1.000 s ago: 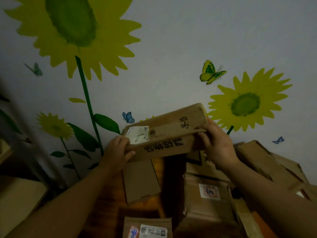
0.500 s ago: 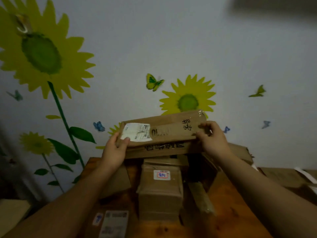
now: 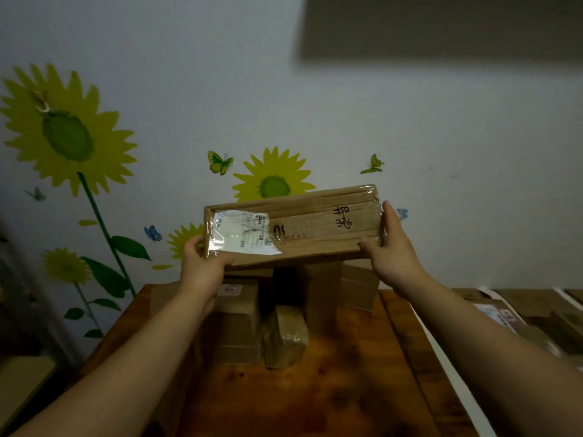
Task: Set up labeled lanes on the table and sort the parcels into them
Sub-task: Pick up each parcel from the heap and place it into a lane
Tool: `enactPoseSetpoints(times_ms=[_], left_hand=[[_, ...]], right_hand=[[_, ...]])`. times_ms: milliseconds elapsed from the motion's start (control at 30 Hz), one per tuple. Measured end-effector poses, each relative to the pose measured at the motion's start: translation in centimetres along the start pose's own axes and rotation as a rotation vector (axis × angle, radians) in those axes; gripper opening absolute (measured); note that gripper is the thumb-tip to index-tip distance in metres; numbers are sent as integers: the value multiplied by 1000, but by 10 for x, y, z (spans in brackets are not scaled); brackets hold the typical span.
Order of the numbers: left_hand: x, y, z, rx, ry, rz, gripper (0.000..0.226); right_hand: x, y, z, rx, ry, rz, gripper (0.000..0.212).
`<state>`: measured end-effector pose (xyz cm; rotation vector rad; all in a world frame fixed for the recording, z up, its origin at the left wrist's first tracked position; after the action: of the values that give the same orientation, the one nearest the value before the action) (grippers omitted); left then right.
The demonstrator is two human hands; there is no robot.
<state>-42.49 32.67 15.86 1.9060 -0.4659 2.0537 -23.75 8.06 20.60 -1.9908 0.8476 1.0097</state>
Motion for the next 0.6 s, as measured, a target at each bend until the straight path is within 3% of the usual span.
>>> enactPoseSetpoints(times_ms=[100, 267, 600], left_hand=[[22, 31, 6, -55, 55, 71, 76], [47, 78, 5, -146, 76, 178, 70], [40, 191, 67, -396, -9, 176, 65]], right_hand=[[-11, 24, -24, 32, -32, -95, 62], [-27, 68, -60, 121, -75, -130, 77], [-2, 190, -163, 373, 90, 42, 87]])
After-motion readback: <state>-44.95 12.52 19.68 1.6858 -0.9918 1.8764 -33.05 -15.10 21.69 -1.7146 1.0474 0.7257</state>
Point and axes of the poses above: each hand's wrist, its own y-axis away from the middle knuckle, its own z-axis out of the palm, x = y × z, the point moved 4 cm from there along -y, towards the middle knuckle, and after that the axes turned 1 degree about -x, right-handed, at the moved point
